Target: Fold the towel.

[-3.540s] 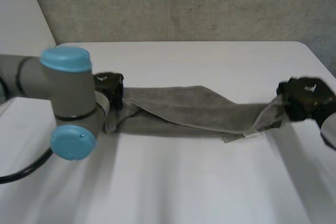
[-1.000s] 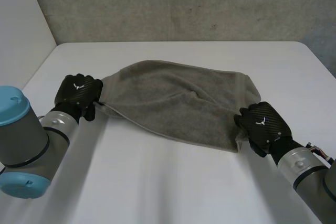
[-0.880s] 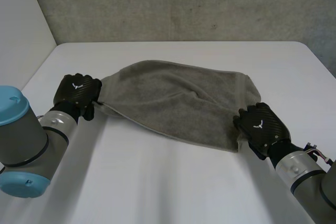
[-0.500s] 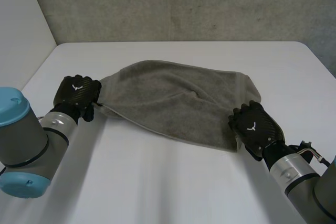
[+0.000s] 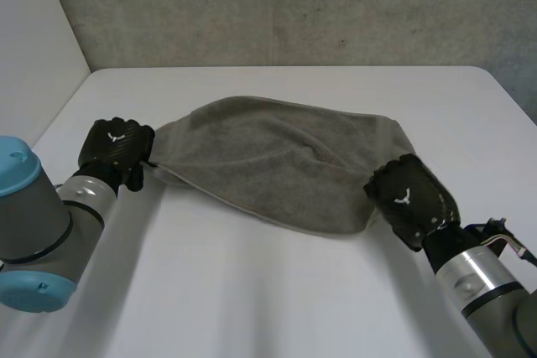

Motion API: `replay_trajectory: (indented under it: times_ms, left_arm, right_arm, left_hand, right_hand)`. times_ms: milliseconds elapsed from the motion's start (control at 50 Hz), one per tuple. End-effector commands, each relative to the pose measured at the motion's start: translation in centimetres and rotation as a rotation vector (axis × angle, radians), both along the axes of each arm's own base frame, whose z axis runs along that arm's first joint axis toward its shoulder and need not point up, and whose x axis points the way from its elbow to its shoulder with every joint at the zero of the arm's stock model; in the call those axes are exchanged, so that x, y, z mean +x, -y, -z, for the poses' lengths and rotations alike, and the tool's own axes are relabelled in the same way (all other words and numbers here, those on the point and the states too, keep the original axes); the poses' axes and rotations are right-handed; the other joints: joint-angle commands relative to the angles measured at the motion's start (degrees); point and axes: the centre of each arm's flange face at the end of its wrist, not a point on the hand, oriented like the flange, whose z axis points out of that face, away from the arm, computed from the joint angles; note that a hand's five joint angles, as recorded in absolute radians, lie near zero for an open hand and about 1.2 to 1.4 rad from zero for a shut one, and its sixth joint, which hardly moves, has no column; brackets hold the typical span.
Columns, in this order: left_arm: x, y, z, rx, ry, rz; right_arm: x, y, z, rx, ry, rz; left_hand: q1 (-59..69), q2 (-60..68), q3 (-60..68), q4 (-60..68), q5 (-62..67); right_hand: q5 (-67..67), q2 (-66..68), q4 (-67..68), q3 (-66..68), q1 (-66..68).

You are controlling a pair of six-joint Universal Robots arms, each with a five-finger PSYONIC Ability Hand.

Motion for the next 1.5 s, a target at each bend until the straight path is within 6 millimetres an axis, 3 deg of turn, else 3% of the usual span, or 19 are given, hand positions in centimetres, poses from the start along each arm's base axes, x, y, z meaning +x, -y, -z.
replay_trajectory:
  times_ms: [20,220,400,560,680,880,960,1020,1060,1080,1120,1140,1160,1180,1220,1300,1400,1460,1500]
  left_arm:
    - [0.8,0.5,-1.0,-0.027,-0.008,-0.026]
    - [2.0,-0.2,-6.3,-0.174,-0.052,-0.057]
    - [2.3,-2.5,-12.0,-0.347,-0.097,-0.026]
    - [1.9,-3.0,-13.6,-0.391,-0.099,0.039]
    - [1.5,-2.4,-12.7,-0.355,-0.091,0.053]
    - [0.2,3.4,-6.3,-0.113,-0.039,0.052]
    - [-0.5,5.4,-6.3,-0.07,-0.031,0.053]
    - [-1.4,6.9,-9.0,-0.093,-0.043,0.062]
    - [-2.9,7.0,-13.9,-0.196,-0.091,0.096]
    - [-3.0,7.0,-13.9,-0.196,-0.091,0.096]
    - [-3.8,6.7,-18.7,-0.347,-0.185,0.105]
    - [-3.8,6.7,-18.8,-0.348,-0.185,0.105]
    - [-3.5,6.0,-21.6,-0.435,-0.254,0.094]
    - [-3.5,6.0,-21.7,-0.436,-0.255,0.094]
    - [-2.4,4.3,-25.5,-0.556,-0.407,0.085]
    - [-2.1,3.5,-24.9,-0.551,-0.486,0.099]
    - [-1.5,3.4,-20.4,-0.467,-0.473,0.076]
    - [-1.1,3.6,-15.7,-0.358,-0.433,0.043]
    - [-0.7,3.5,-10.7,-0.24,-0.369,0.01]
  right_arm:
    - [-2.1,2.6,-3.6,0.131,0.271,0.128]
    - [-4.7,3.8,-10.8,0.365,0.65,0.236]
    - [-6.2,3.3,-16.4,0.333,0.69,0.261]
    - [-6.8,3.5,-20.4,0.319,0.689,0.279]
    - [-6.9,5.3,-19.1,0.402,0.648,0.306]
    - [-4.2,10.9,-13.7,0.539,0.419,0.355]
    - [-3.2,13.0,-13.6,0.503,0.406,0.376]
    - [-1.8,14.8,-15.5,0.394,0.409,0.363]
    - [-0.7,15.4,-19.6,0.229,0.472,0.321]
    - [-0.7,15.4,-19.6,0.228,0.473,0.321]
    - [0.2,15.5,-23.9,0.01,0.592,0.238]
    - [0.2,15.5,-23.9,0.009,0.593,0.238]
    - [0.3,14.9,-26.2,-0.098,0.666,0.199]
    - [0.3,14.9,-26.2,-0.099,0.666,0.199]
    - [-0.3,12.6,-29.4,-0.226,0.762,0.145]
    - [-0.3,12.1,-28.4,-0.187,0.757,0.147]
    - [-0.2,12.3,-23.9,-0.026,0.693,0.199]
    - [-0.1,12.1,-20.1,0.097,0.629,0.235]
    - [0.0,11.6,-16.0,0.207,0.536,0.27]
  left_hand:
    - [-3.6,-6.9,-8.8,-7.1,-15.3]
    - [-3.6,-6.9,-8.8,-7.1,-15.3]
    - [-3.6,-6.9,-8.8,-7.1,-15.3]
    - [-3.6,-6.9,-8.8,-7.1,-15.3]
    - [-3.6,-6.9,-8.8,-7.1,-15.3]
    - [-3.6,-6.9,-8.8,-7.1,-15.3]
    - [-3.6,-6.9,-8.8,-7.1,-15.3]
    - [-3.6,-6.9,-8.8,-7.1,-15.3]
    - [-3.6,-6.9,-8.8,-7.1,-15.3]
    - [-3.6,-6.9,-8.8,-7.1,-15.3]
    - [-3.6,-6.9,-8.8,-7.1,-15.3]
    - [-3.6,-6.9,-8.8,-7.1,-15.3]
    - [-3.6,-6.9,-8.8,-7.1,-15.3]
    - [-3.6,-6.9,-8.8,-7.1,-15.3]
    - [-3.6,-6.9,-8.8,-7.1,-15.3]
    - [-3.6,-6.9,-8.8,-7.1,-15.3]
    - [-3.6,-6.9,-8.8,-7.1,-15.3]
    - [-3.6,-6.9,-8.8,-7.1,-15.3]
    - [-3.6,-6.9,-8.8,-7.1,-15.3]
  right_hand:
    - [3.2,4.4,2.9,3.0,3.1]
    - [3.2,4.4,2.9,3.0,3.1]
    - [3.2,4.4,2.9,3.0,3.1]
    - [3.2,4.4,2.9,3.0,3.1]
    - [3.2,4.4,2.9,3.0,3.1]
    - [3.2,4.4,2.9,3.0,3.1]
    - [3.2,4.4,2.9,3.0,3.1]
    - [3.2,4.4,2.9,3.0,3.1]
    - [3.2,4.4,2.9,3.0,3.1]
    - [3.2,4.4,2.9,3.0,3.1]
    - [3.2,4.4,2.9,3.0,3.1]
    - [3.2,4.4,2.9,3.0,3.1]
    - [3.2,4.4,2.9,3.0,3.1]
    - [3.2,4.4,2.9,3.0,3.1]
    - [3.2,4.4,2.9,3.0,3.1]
    - [3.2,4.4,2.9,3.0,3.1]
    - [3.2,4.4,2.9,3.0,3.1]
    - [3.2,4.4,2.9,3.0,3.1]
    - [3.2,4.4,2.9,3.0,3.1]
